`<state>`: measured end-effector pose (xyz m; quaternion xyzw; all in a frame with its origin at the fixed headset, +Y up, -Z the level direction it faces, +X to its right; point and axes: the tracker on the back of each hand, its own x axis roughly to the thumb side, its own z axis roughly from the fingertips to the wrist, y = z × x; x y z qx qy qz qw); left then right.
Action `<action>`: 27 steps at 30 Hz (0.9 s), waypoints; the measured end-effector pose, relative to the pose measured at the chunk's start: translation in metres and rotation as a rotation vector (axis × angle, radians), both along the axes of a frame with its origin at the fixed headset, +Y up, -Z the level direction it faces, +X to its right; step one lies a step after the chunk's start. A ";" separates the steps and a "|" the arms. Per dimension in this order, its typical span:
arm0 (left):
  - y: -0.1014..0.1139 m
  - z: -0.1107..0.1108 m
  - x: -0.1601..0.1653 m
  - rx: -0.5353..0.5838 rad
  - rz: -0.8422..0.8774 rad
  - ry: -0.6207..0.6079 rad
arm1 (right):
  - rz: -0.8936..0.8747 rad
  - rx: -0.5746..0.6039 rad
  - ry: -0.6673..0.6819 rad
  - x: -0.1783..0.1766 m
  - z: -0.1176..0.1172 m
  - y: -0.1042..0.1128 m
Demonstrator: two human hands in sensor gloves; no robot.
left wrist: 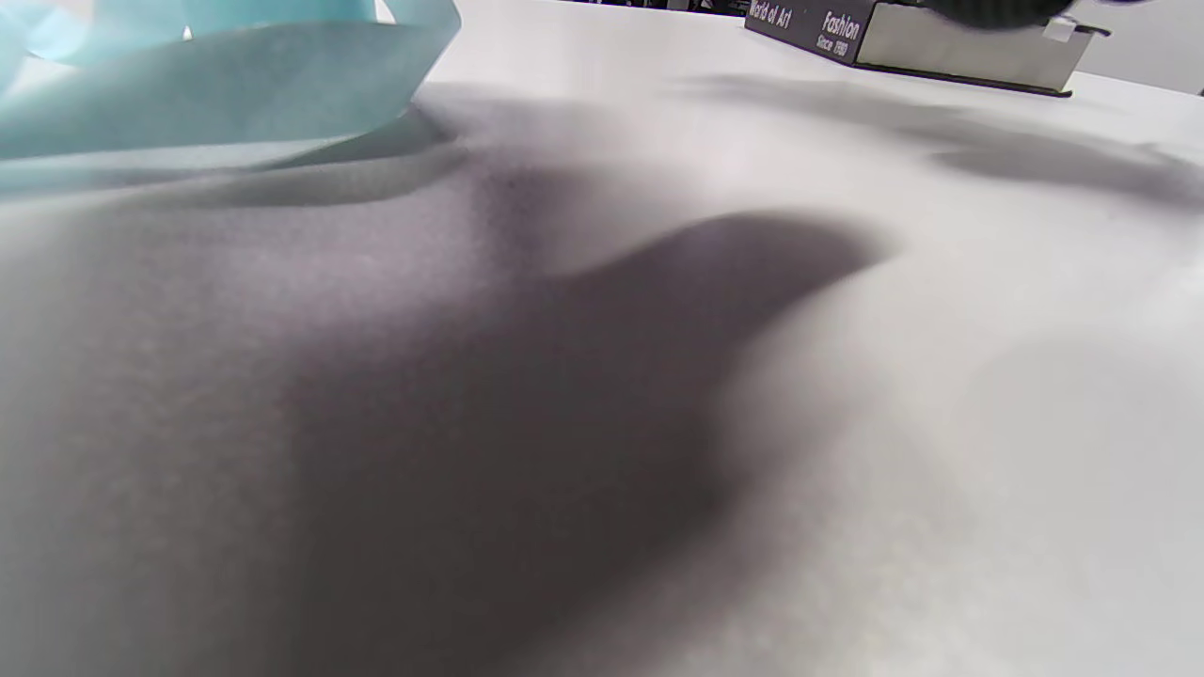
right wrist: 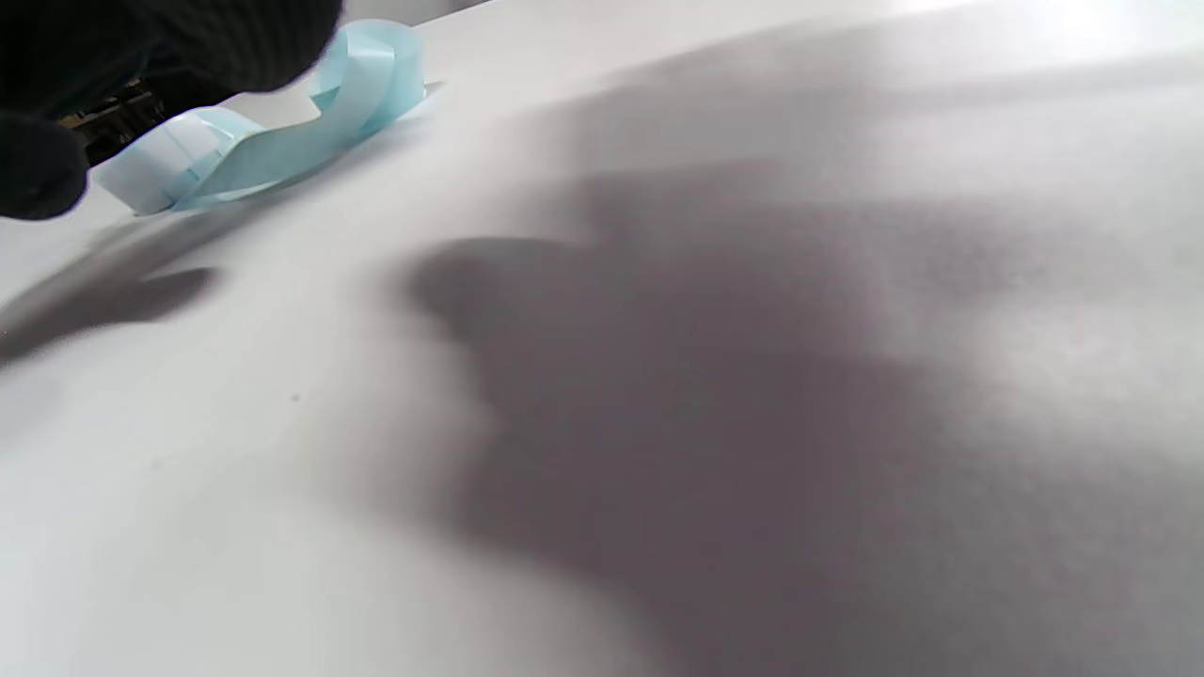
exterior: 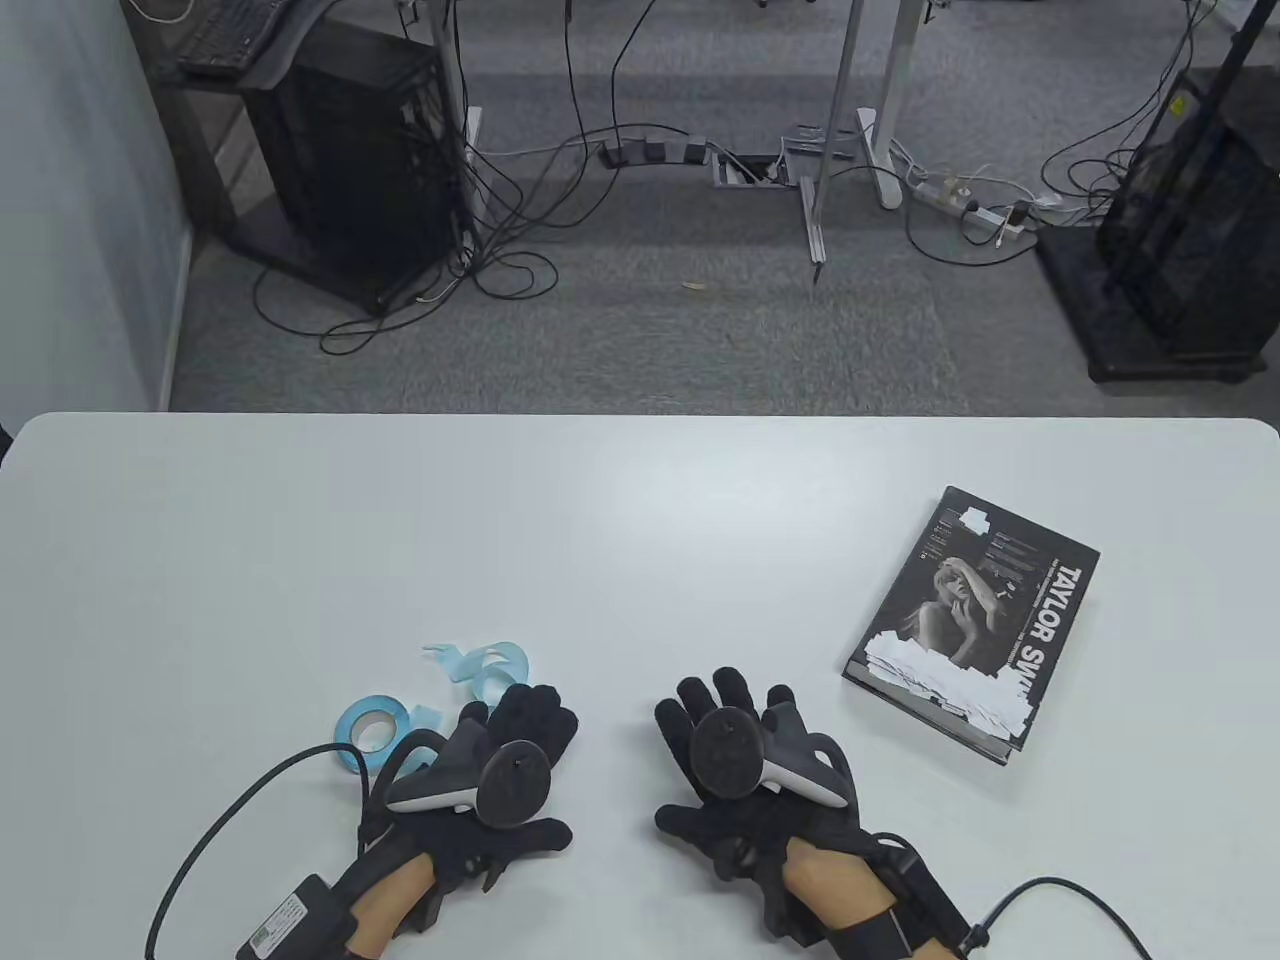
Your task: Tear off one label from label roll
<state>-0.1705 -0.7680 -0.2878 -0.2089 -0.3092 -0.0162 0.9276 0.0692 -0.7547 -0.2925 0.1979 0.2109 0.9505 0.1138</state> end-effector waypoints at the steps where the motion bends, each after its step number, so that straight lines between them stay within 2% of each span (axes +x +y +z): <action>1: 0.001 0.000 -0.001 -0.003 0.000 0.005 | 0.000 -0.003 0.002 -0.001 0.001 0.000; 8: 0.008 -0.002 -0.009 0.040 -0.003 0.022 | -0.009 -0.008 0.004 -0.003 0.000 -0.003; 15: 0.007 -0.001 -0.008 0.043 -0.006 0.014 | -0.038 -0.015 -0.084 0.019 -0.012 -0.001; 19: 0.006 -0.001 -0.007 0.033 -0.009 0.014 | -0.068 0.015 -0.188 0.048 -0.024 0.008; 21: 0.006 -0.001 -0.007 0.032 -0.006 0.010 | -0.086 0.053 -0.272 0.071 -0.032 0.014; 27: 0.006 0.000 -0.006 0.037 -0.003 0.004 | -0.150 0.064 -0.532 0.140 -0.049 0.016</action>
